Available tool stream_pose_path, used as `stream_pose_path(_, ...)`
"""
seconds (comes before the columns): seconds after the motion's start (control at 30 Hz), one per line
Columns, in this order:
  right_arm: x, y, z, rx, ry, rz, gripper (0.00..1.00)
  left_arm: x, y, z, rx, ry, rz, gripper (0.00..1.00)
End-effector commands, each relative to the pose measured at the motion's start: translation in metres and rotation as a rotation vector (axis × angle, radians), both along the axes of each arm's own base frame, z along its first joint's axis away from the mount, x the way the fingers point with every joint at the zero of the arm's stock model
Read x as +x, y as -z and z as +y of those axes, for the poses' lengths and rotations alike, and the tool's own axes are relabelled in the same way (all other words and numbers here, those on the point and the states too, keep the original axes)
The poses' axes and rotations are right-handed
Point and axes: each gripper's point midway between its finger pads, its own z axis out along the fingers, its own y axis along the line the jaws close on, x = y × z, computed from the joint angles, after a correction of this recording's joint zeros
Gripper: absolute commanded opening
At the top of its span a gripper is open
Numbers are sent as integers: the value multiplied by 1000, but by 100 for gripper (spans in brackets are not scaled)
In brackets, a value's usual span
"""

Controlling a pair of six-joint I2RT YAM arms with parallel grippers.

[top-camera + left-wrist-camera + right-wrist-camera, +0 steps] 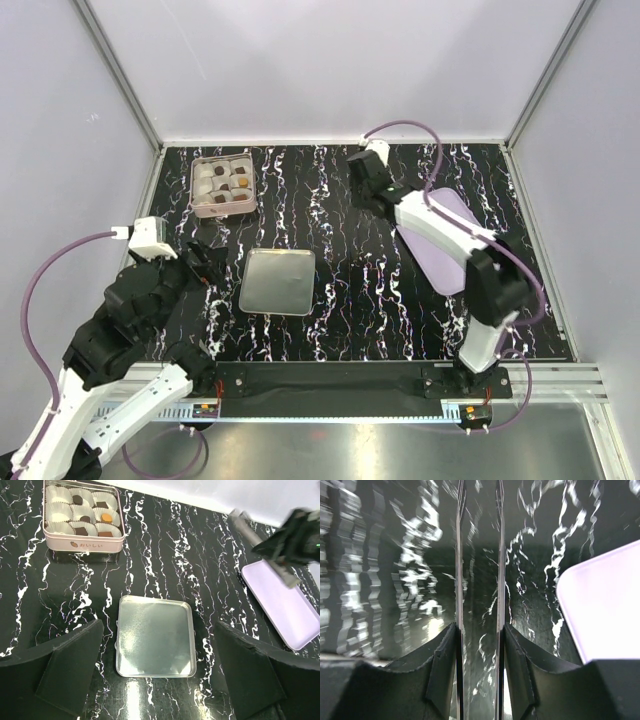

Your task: Pack the chocolate

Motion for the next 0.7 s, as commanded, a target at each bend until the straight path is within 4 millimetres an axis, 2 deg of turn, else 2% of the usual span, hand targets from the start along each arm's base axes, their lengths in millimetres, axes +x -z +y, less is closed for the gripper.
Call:
stream_pose_path(0.0, 25, 16, 2, -9, 68, 8, 47, 9, -11, -3, -21, -13, -38, 99)
stream_pose_path(0.03, 31, 18, 4, -6, 76, -4, 47, 9, -10, -3, -21, -18, -37, 99)
stream_pose_path(0.07, 36, 36, 5, -28, 84, 14, 48, 10, -8, -2, -18, -26, -34, 99)
stream_pose_path(0.13, 44, 43, 10, -30, 84, 14, 48, 11, -6, -2, -17, -29, -32, 99)
stream_pose_path(0.17, 48, 59, 9, -44, 91, 39, 48, 12, -4, -3, -14, -31, -27, 99)
stream_pose_path(0.23, 55, 64, 11, -39, 97, 42, 49, 13, -1, -3, -7, -34, -18, 99)
stream_pose_path(0.27, 57, 75, 10, -39, 112, 58, 49, 14, 2, -3, -3, -39, -13, 99)
stream_pose_path(0.5, 54, 111, 11, -16, 154, 110, 52, 21, 12, -11, -8, -31, 10, 99)
stream_pose_path(0.67, 46, 123, 5, -57, 121, 129, 54, 23, 11, -13, 1, -29, 17, 99)
